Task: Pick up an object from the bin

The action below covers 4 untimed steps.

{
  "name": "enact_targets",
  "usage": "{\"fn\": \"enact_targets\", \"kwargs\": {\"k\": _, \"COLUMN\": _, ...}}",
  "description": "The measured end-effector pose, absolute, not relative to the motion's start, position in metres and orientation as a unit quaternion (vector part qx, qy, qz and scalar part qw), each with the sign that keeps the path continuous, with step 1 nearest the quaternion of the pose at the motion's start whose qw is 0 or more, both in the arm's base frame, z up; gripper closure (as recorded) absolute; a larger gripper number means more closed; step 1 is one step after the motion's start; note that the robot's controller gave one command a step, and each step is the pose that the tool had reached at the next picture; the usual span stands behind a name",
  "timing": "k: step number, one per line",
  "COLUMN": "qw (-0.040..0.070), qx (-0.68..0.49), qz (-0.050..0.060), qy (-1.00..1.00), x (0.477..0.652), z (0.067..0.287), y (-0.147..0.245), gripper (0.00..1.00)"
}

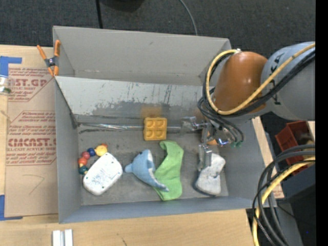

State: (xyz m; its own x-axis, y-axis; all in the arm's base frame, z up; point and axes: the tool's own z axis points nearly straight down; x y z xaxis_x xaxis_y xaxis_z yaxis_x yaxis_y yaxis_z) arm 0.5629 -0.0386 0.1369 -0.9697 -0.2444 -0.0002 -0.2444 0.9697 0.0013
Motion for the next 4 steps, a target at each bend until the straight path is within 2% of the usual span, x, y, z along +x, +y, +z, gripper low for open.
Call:
{"fn": "enact_targets", "kwargs": {"k": 1, "qw": 0.004, "qx": -0.051, "qz": 0.000, "qy": 0.999, "x": 0.570, "z": 0.134, "y": -0.021, "gripper": 0.00}}
{"fn": "enact_targets", "kwargs": {"k": 2, "qw": 0.003, "qx": -0.154, "qz": -0.001, "qy": 0.988, "x": 0.570, "z": 0.106, "y": -0.013, "gripper": 0.00}}
{"fn": "enact_targets", "kwargs": {"k": 3, "qw": 0.004, "qx": -0.233, "qz": -0.001, "qy": 0.973, "x": 0.569, "z": 0.087, "y": 0.001, "gripper": 0.00}}
{"fn": "enact_targets", "kwargs": {"k": 4, "qw": 0.004, "qx": -0.270, "qz": -0.001, "qy": 0.963, "x": 0.563, "z": 0.070, "y": 0.027, "gripper": 1.00}}
